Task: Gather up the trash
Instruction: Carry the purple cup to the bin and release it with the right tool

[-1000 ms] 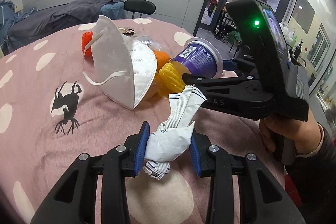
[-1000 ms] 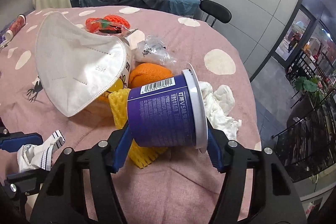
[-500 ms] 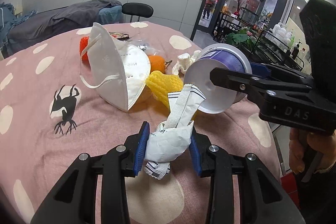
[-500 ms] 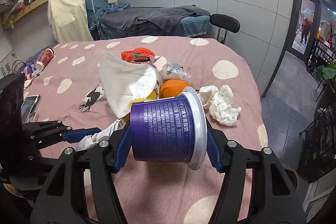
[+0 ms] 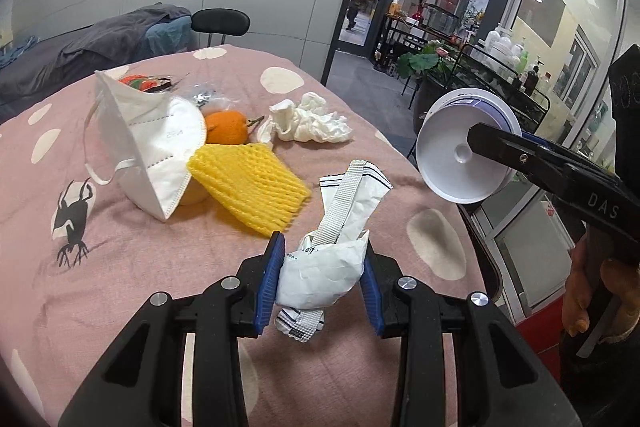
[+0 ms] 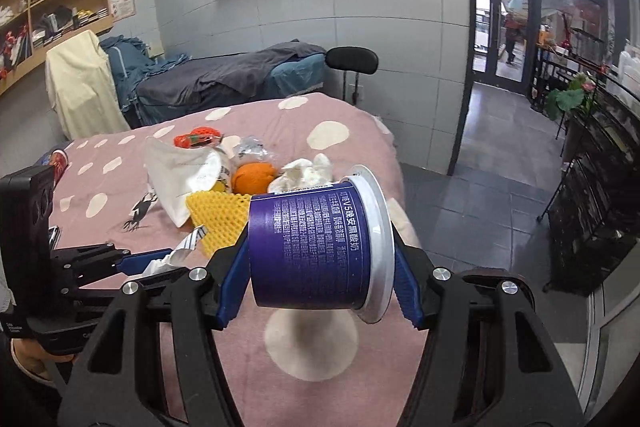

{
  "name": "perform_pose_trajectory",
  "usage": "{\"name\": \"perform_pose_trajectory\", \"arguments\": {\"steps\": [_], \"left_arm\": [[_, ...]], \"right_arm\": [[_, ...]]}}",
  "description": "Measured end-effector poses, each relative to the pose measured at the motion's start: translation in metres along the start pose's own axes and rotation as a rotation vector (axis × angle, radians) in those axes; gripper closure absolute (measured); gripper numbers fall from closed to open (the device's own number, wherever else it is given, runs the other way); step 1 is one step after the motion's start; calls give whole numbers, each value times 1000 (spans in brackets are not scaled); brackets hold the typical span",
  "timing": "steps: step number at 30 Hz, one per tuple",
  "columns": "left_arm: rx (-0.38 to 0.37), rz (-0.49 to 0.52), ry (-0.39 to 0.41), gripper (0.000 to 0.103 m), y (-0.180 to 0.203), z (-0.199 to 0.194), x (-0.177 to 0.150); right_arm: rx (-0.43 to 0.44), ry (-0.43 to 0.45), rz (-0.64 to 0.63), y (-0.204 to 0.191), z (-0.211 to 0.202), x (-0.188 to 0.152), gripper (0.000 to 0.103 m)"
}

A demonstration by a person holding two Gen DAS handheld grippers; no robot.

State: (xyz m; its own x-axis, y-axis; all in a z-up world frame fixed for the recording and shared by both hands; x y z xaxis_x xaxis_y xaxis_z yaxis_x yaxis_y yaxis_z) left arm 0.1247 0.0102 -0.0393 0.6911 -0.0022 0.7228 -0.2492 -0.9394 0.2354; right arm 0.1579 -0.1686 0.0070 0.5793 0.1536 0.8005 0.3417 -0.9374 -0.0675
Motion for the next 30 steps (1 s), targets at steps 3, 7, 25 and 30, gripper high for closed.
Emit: {"name": "perform_pose_trajectory", "arguments": {"steps": [3, 7, 25, 30], "left_arm": [[-34, 19, -10, 68, 14, 6, 2], [-63, 68, -16, 67, 38, 13, 3], [-214, 248, -78, 67, 136, 57, 16], [-244, 272, -103, 67, 155, 66, 13]], "right_arm": [[-63, -1, 52, 29, -6, -7, 41], [-148, -31, 137, 73, -7, -23, 41], [-364, -373, 441, 217, 84, -170, 41], [-380, -451, 467, 229, 105, -199, 41]]}}
Point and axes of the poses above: each gripper's, at about its wrist camera, not at the fingertips, and z roughly the way its jaws point, y to its right, x to its top, the point moved 3 cm from there along z, roughly the way its jaws point
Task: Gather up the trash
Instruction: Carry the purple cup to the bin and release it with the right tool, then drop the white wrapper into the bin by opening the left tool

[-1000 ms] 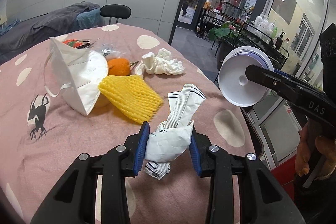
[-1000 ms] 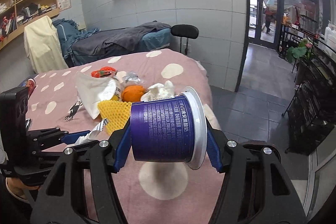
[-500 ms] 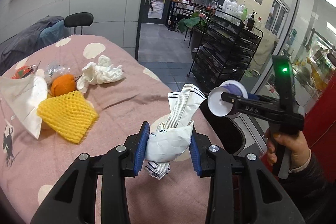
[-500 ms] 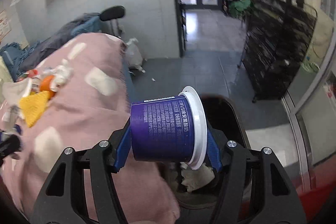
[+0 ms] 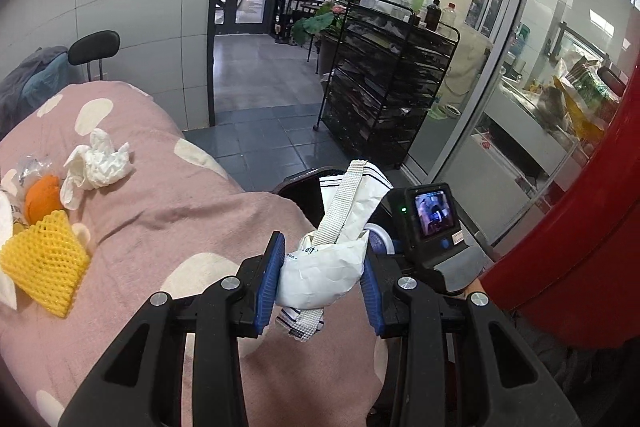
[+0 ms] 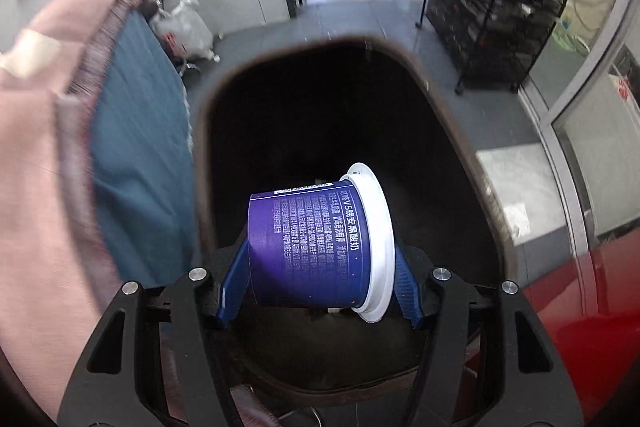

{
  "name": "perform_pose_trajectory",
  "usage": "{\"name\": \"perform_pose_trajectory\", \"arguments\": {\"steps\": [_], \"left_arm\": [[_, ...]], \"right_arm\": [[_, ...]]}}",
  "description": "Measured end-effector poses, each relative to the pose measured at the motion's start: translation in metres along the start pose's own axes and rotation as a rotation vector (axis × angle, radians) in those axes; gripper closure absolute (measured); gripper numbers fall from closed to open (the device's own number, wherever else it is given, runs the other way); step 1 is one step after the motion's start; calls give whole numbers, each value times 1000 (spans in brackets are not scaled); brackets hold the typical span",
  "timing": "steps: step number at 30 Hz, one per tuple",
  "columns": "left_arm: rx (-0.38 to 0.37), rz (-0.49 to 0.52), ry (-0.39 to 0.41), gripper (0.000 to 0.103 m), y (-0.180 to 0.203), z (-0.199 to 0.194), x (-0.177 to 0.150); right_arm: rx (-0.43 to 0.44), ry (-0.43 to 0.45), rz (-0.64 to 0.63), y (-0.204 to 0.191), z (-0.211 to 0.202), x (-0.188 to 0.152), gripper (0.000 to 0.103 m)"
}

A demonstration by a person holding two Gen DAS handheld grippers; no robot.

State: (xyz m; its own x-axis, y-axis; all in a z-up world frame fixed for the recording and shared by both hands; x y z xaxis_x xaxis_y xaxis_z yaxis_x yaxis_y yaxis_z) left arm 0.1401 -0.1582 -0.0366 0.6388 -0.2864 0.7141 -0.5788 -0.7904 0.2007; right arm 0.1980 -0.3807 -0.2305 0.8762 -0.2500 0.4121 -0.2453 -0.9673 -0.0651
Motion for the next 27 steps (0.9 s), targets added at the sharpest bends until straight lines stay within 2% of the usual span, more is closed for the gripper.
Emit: {"name": "perform_pose_trajectory", "arguments": {"steps": [3, 5, 7, 9, 11, 17, 21, 27], "left_arm": [[-20, 2, -13, 67, 6, 6, 2], [-26, 7, -20, 67, 10, 10, 3], [-32, 13, -31, 67, 13, 14, 3], [-44, 9, -46, 67, 16, 19, 2], [-62, 0, -63, 68, 17, 24, 1], [-84, 28, -120, 67, 38, 51, 2], [-86, 56, -164, 67, 49, 74, 2], [-110, 26, -214, 67, 58, 97, 7]], "right_arm": [[-18, -19, 16, 5, 12, -4, 41], [-34, -22, 22, 7, 17, -9, 35], [-30, -3, 33, 9, 15, -10, 25], [-32, 27, 32, 10, 9, -12, 24], [-42, 61, 31, 12, 0, -13, 24], [-84, 167, 64, 26, -44, -16, 14], [-139, 207, 84, 37, -66, -20, 12], [-170, 246, 177, 66, -84, -24, 11]]}}
Point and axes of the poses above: each gripper's, at about its wrist camera, not at the fingertips, and z roughly the way its jaws point, y to its right, x to its top, the point moved 3 cm from there along z, roughly the way its jaws point
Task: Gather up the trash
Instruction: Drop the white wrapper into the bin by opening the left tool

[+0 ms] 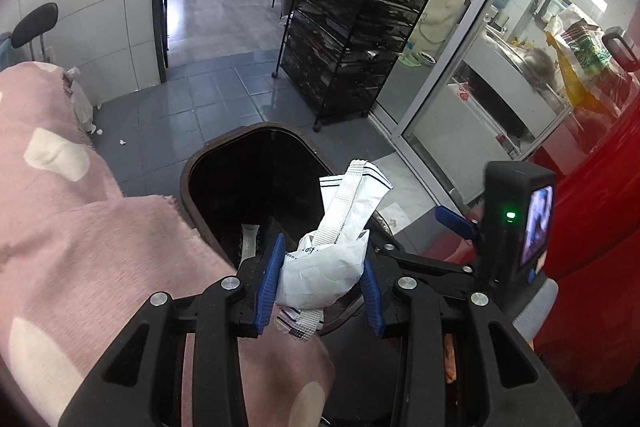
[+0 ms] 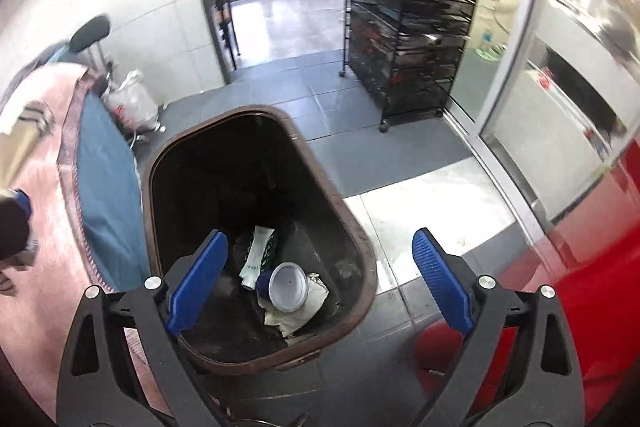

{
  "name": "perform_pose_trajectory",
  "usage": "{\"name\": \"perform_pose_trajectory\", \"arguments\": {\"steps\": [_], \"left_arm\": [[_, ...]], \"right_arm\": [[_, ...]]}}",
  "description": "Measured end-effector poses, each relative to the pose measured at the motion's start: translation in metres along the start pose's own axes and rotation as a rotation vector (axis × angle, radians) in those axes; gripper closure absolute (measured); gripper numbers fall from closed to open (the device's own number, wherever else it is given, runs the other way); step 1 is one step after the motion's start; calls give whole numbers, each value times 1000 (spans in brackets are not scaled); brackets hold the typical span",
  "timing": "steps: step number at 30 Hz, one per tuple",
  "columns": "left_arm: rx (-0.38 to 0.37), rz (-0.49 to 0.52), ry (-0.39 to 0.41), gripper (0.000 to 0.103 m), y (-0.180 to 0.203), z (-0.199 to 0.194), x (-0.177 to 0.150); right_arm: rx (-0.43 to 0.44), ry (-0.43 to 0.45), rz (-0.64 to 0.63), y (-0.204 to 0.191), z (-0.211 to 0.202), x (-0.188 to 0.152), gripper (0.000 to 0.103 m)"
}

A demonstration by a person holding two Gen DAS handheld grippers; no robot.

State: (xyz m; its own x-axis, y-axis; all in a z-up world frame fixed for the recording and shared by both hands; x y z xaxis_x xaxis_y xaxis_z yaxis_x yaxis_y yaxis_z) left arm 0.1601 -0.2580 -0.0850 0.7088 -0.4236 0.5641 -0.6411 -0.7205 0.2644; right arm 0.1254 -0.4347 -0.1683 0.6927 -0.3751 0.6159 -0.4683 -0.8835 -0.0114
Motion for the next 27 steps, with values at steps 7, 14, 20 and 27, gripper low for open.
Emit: {"name": "perform_pose_trajectory", "arguments": {"steps": [7, 14, 20, 27], "left_arm": [[1, -6, -36, 52, 4, 18, 4], [-9, -36, -18, 14, 1, 15, 1], [-21, -43, -6, 11, 2, 5, -6], [26, 27, 75, 7, 11, -25, -17]], "right_arm": [[-28, 4, 72, 21, -2, 8, 10], [-20, 2, 84, 24, -3, 8, 9], [-6, 9, 71, 15, -6, 12, 9], [45, 24, 36, -6, -15, 14, 9]]}}
Point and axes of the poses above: each gripper's, at about its wrist camera, not at the fingertips, and z roughly the way its jaws point, y to its right, x to its top, the point moved 3 cm from there along z, roughly the way its jaws point
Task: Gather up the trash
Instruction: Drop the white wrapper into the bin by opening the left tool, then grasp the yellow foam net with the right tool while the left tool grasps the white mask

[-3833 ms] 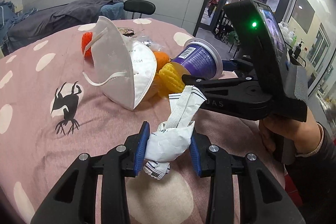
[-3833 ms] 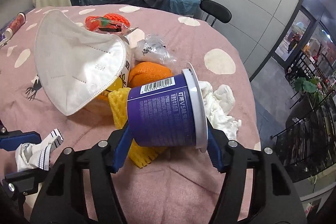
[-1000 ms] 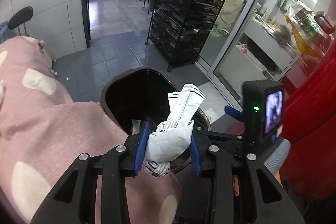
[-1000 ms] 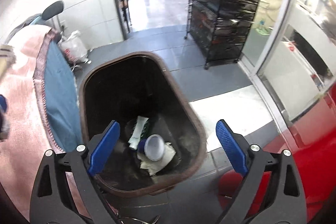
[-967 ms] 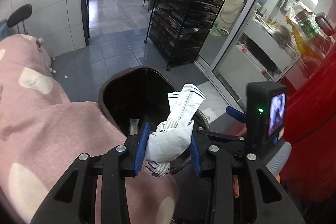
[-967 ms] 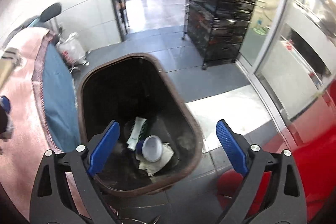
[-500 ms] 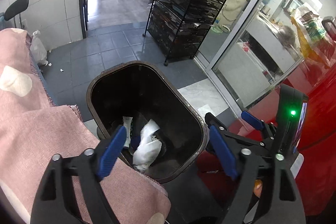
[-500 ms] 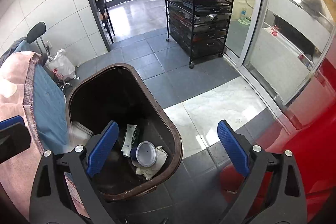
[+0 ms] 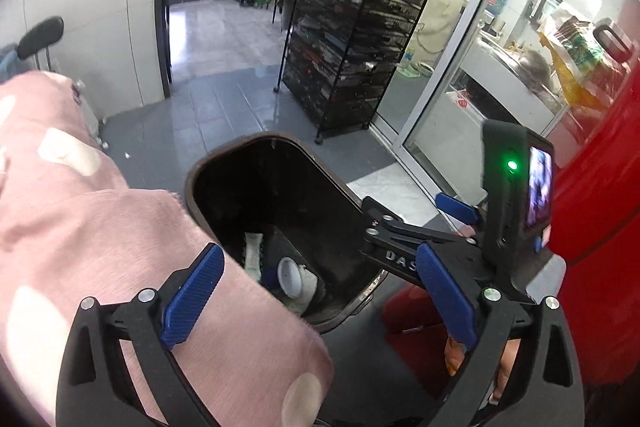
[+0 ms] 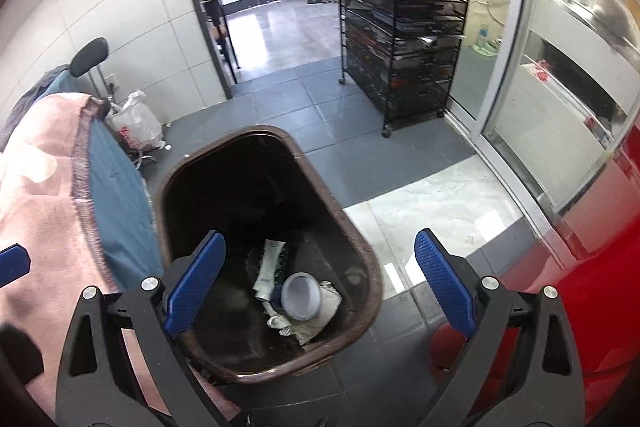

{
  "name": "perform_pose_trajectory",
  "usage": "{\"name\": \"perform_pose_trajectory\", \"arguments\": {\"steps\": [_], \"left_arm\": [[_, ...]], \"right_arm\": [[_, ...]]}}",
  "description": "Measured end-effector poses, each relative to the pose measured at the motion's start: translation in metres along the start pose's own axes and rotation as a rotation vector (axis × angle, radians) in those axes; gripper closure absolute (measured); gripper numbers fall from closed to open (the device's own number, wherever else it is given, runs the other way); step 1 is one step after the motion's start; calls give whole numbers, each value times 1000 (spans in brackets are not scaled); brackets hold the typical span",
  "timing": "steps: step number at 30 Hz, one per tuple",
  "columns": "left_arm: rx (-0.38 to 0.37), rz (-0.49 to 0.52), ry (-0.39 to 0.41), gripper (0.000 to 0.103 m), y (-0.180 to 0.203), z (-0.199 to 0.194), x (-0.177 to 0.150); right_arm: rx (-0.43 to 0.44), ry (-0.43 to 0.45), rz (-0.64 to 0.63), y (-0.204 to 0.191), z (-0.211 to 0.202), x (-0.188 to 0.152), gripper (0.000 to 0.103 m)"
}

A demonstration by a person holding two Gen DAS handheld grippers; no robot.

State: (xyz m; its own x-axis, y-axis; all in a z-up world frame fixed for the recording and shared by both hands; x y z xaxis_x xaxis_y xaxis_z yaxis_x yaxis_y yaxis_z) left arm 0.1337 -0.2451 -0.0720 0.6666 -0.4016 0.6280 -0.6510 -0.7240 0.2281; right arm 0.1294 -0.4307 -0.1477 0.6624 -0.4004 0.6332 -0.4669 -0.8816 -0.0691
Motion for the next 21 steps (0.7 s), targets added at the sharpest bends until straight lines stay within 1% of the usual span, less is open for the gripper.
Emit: {"name": "perform_pose_trajectory", "arguments": {"steps": [5, 9, 12, 16, 18, 21], "left_arm": [[52, 13, 60, 7, -9, -25, -8], [114, 12, 140, 6, -25, -56, -14], [163, 5, 180, 6, -40, -78, -20], [214, -59, 222, 6, -65, -103, -26], [252, -94, 241, 6, -80, -115, -32], [315, -132, 246, 6, -99, -125, -39]], "right_arm": [[71, 35, -50, -31, -17, 4, 9], [133, 71, -113, -62, -35, 8, 9], [187, 96, -168, -88, -50, 13, 8], [254, 125, -240, -123, -67, 14, 7], [282, 129, -271, -139, -73, 13, 7], [328, 125, -328, -166, -80, 10, 7]]}}
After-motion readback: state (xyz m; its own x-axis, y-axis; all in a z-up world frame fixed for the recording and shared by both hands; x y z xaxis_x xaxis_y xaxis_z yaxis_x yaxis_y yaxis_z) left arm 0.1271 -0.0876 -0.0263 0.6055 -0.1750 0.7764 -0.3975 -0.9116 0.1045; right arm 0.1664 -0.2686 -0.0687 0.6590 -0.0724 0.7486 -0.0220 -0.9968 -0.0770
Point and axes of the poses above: each gripper's, at about its wrist camera, not at the fingertips, and z roughly the way its jaws point, y to its right, x to its top, the point moved 3 cm from there along z, roughly the way its jaws point
